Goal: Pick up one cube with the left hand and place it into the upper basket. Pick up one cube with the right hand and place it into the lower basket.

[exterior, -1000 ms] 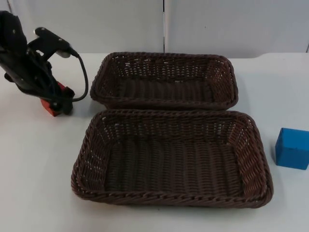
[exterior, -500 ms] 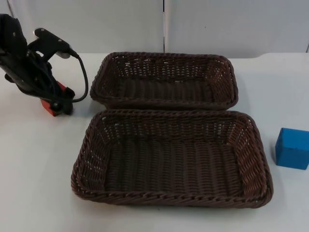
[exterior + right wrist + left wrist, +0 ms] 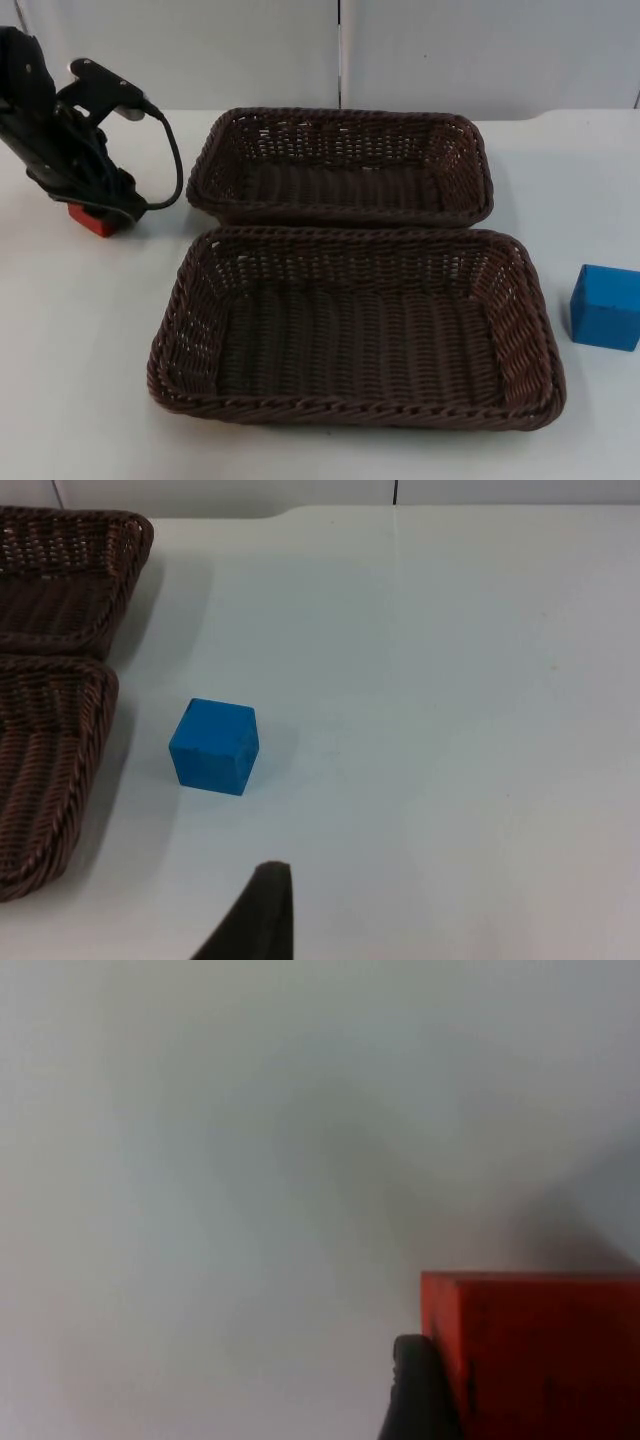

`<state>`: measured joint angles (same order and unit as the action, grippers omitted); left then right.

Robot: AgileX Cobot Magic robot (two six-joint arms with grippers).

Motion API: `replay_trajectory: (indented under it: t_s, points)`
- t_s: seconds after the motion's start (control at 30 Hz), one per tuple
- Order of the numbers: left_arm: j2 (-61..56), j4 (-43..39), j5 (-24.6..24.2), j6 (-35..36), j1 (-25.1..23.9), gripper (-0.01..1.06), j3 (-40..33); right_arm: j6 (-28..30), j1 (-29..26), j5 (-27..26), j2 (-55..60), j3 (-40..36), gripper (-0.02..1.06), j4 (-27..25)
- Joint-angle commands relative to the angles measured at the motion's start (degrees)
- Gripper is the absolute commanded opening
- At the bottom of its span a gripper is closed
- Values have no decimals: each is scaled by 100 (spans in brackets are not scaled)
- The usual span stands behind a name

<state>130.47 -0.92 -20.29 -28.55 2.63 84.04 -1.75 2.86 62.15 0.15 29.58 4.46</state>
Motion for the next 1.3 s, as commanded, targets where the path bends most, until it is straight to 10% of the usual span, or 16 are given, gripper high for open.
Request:
replay_trajectory:
  t_s: [0.0,1.27]
  points:
    - [-255,187,-202,80,-4,0,28,25,-32,-44,-15,-13,105,13]
    - [-1592,1919,-1542,446,-4,0,28,25,-32,-44,-15,-13,105,13]
